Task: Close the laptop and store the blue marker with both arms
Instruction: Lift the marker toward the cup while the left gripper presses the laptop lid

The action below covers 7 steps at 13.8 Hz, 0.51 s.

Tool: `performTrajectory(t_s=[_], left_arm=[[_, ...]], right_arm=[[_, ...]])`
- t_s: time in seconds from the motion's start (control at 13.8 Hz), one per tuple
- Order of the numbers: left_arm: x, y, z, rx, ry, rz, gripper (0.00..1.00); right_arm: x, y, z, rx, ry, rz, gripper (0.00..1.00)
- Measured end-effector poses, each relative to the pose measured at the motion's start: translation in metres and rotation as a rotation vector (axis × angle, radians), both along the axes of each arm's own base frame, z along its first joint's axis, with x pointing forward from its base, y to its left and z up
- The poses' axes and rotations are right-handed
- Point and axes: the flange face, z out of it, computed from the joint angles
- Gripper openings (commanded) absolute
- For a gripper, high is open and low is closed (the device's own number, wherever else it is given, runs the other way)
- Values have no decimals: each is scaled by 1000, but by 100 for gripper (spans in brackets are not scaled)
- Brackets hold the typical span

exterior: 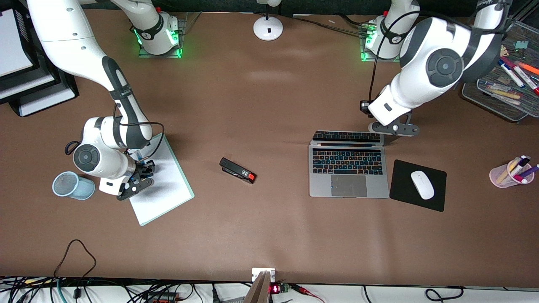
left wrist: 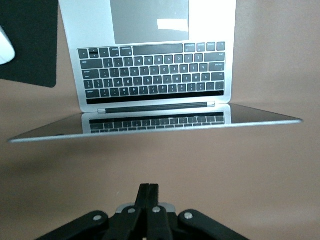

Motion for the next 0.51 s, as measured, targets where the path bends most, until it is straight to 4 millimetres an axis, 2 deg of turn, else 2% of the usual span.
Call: performTrajectory(t_s=[0.29,0.51], left_arm=[[-13,-9,-39,-13,-53,-8,0],[-13,-9,-55,-31,-117,3,0]], right_arm=[[0,0,0,0,0,0,10],[0,0,0,0,-2,0,7]])
